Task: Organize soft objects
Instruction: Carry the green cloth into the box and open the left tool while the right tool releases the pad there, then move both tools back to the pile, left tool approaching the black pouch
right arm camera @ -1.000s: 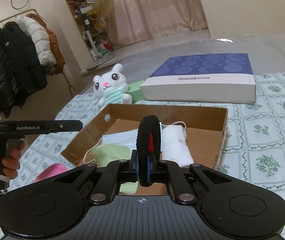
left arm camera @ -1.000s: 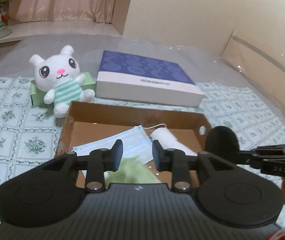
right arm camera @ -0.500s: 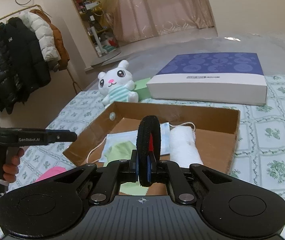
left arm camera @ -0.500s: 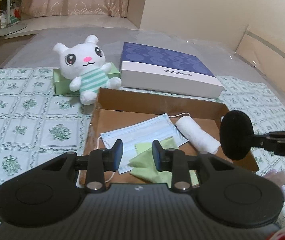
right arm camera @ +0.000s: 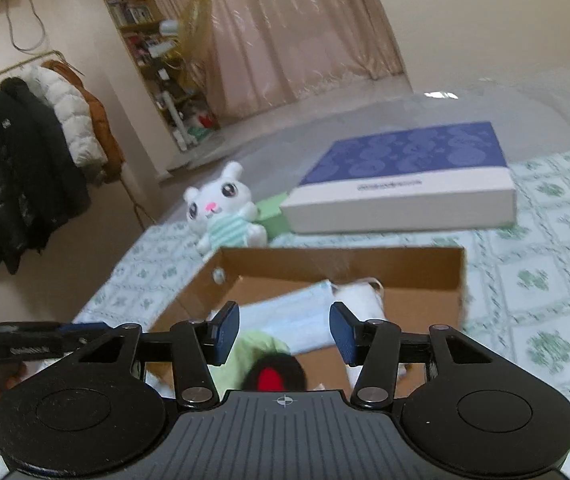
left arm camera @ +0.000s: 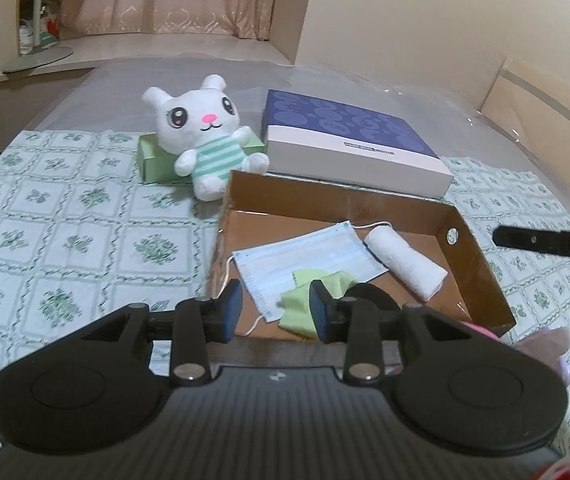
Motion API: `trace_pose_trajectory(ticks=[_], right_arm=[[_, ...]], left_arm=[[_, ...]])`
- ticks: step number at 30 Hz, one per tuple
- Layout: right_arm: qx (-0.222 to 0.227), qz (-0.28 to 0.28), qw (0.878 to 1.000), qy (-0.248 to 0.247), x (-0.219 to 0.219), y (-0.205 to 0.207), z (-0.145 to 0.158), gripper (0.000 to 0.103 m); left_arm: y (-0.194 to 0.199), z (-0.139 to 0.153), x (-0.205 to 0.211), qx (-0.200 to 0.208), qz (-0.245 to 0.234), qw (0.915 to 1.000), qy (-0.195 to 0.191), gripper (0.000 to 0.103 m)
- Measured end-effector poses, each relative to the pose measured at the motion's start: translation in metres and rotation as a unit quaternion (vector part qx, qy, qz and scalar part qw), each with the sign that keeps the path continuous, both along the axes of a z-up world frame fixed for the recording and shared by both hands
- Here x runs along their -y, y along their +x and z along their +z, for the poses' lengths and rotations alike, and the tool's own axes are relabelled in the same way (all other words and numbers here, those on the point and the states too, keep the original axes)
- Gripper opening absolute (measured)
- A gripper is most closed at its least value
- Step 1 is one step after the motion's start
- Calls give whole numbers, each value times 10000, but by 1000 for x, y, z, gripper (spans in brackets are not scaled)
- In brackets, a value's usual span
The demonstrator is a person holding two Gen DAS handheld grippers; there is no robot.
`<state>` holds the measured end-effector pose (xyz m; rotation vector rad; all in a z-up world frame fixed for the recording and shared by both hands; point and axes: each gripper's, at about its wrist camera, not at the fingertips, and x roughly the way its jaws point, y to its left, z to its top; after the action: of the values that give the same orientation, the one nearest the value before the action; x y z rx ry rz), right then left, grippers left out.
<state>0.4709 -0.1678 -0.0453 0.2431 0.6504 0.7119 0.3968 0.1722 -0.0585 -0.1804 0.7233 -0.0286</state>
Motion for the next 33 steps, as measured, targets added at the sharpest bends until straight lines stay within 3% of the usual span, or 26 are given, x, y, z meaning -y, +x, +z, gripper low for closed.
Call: trace_pose_trajectory(ticks=[10, 25, 33], right_arm=[[-237, -253, 9990, -264, 27, -38, 2, 50], [-277, -695, 9972, 91, 76, -124, 26, 51], [-415, -1003, 9940, 117, 91, -167, 28, 57]], left_arm=[[-54, 20, -6, 18, 182, 9998, 13, 35], [-154, 38, -4, -23, 654, 9976, 229, 42], [-200, 41, 4, -15, 747, 9970, 200, 43]])
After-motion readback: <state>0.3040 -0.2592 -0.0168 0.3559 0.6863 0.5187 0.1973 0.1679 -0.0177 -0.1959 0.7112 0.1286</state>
